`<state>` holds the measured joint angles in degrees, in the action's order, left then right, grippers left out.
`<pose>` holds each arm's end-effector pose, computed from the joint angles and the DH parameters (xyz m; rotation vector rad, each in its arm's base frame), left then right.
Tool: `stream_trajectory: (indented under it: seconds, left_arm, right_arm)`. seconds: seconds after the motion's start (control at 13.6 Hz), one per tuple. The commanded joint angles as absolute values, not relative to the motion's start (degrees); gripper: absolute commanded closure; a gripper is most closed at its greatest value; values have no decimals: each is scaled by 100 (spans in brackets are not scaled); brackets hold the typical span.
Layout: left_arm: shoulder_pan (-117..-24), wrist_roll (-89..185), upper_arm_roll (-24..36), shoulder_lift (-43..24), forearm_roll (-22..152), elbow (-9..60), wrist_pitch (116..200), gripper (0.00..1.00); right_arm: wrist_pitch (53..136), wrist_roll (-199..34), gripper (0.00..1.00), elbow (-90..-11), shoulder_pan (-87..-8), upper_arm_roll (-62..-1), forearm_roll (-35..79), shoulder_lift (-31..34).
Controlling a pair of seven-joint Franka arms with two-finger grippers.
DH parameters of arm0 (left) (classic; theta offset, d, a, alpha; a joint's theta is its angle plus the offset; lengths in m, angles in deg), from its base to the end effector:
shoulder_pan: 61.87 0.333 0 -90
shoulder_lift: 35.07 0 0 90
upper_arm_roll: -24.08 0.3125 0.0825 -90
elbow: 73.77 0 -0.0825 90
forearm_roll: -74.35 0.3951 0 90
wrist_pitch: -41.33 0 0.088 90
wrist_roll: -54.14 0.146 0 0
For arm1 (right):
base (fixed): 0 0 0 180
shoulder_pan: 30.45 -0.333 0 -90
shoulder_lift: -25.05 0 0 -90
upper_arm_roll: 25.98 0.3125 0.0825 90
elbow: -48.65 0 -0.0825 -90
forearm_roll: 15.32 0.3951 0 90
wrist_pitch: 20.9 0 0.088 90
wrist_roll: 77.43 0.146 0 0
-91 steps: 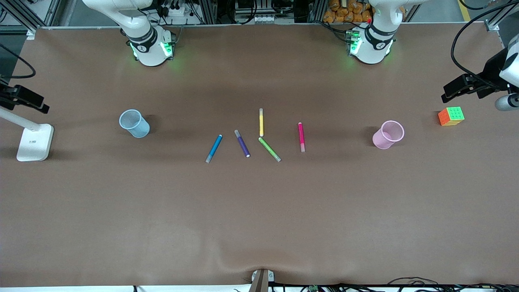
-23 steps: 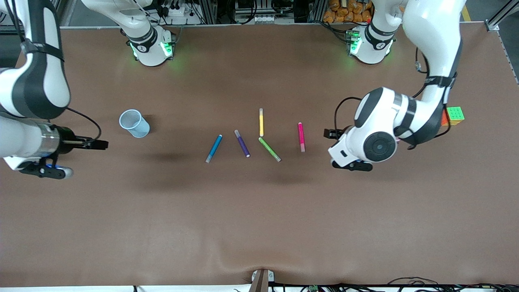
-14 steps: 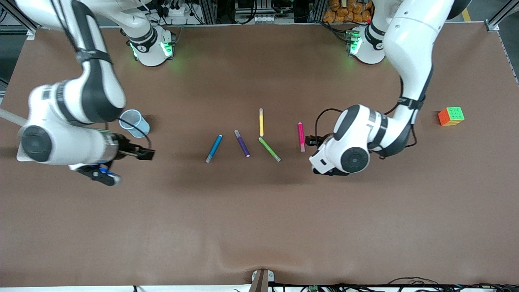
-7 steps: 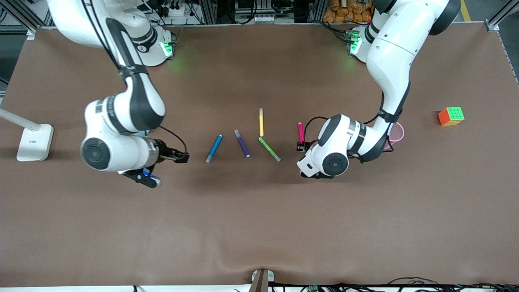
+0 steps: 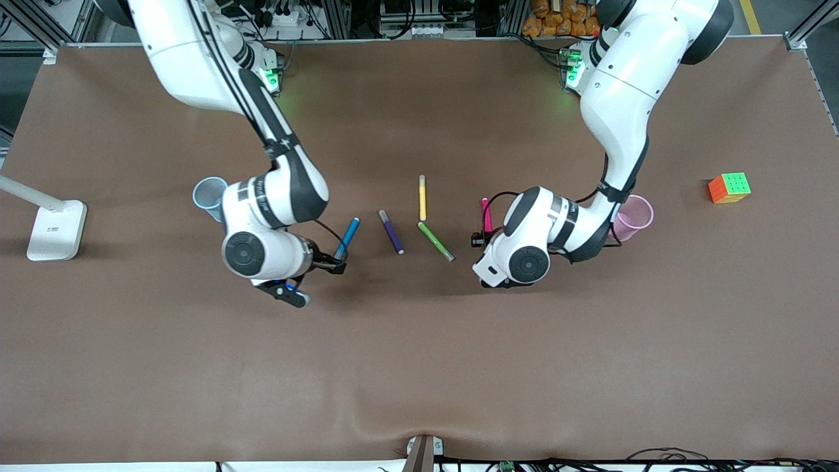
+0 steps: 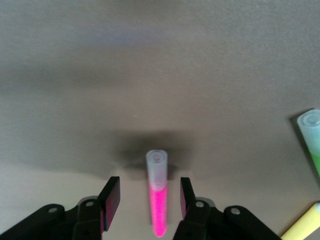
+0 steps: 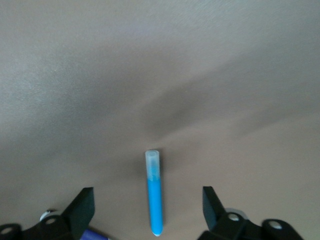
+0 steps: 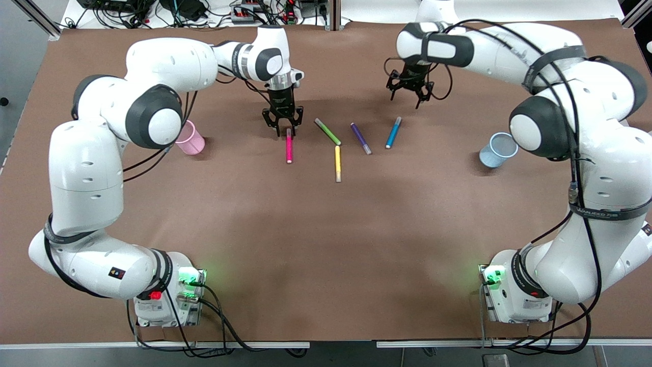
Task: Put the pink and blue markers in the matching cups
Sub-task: 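Lower and close the left gripper on the pink marker while the right grasps blue, then carry the pink marker to the pink cup while the right gripper carries blue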
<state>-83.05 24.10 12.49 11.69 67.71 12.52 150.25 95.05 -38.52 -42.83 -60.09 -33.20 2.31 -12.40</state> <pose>0.5482 -0.3569 0.1198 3.0422 0.0684 -0.7471 0.6065 0.2875 0.1890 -2.9933 0.6633 0.4299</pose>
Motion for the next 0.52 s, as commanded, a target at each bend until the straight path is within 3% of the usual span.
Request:
stream_trajectory:
  seconds: [0.0, 0.07, 0.22, 0.44]
  left_arm:
    - [-8402, 2285, 1283, 1318, 6653, 1113, 15137, 48]
    - [-8402, 2285, 1283, 1318, 6653, 1113, 15146, 51]
    - [-8402, 2293, 1283, 1309, 6653, 1113, 15146, 54]
    - [-8393, 2293, 1292, 1291, 6662, 1113, 15146, 64]
  right_arm:
    - [10185, -3779, 28, -4756, -6094, -3380, 278, -1160]
    - [10406, -3779, 30, -4863, -6121, -3380, 278, -1160]
    - [10400, -3823, 49, -4882, -6078, -3380, 287, -1160]
    - [10417, -3823, 56, -4890, -6121, -3372, 287, -1186]
